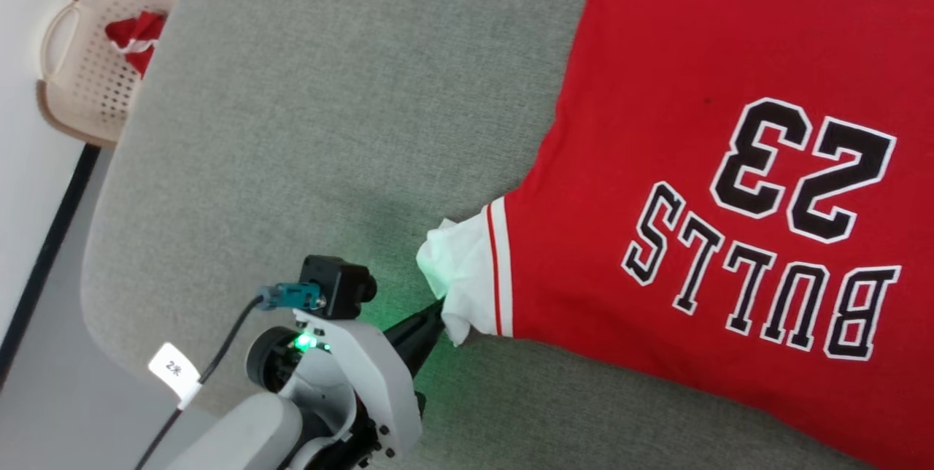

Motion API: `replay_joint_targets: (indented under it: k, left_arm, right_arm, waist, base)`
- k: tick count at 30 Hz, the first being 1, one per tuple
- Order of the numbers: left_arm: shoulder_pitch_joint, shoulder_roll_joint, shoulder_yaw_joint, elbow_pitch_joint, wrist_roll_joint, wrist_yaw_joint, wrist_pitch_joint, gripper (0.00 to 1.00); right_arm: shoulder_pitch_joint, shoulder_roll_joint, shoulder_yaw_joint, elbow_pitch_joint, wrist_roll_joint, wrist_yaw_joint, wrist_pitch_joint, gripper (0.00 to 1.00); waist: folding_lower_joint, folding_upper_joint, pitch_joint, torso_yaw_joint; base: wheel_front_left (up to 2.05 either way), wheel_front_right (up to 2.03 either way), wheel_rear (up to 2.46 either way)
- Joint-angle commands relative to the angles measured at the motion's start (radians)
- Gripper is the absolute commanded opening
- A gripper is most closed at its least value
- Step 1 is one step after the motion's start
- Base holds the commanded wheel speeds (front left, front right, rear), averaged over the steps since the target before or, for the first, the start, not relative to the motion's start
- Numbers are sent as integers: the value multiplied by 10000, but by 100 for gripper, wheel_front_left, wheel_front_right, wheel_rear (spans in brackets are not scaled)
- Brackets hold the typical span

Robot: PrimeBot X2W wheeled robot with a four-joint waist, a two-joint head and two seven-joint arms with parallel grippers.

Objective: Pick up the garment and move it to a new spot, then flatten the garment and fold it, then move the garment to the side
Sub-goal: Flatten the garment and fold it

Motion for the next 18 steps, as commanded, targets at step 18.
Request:
replay_joint_targets:
  k: [18]
  left_arm:
    - [824,943,586,-70,-329,561,-82,0]
  right_arm:
    - [6710,-1771,2116,-5696,4210,-9,1253,0]
  waist:
    - [0,-1,-1928,-2158]
  base:
    - [0,0,0]
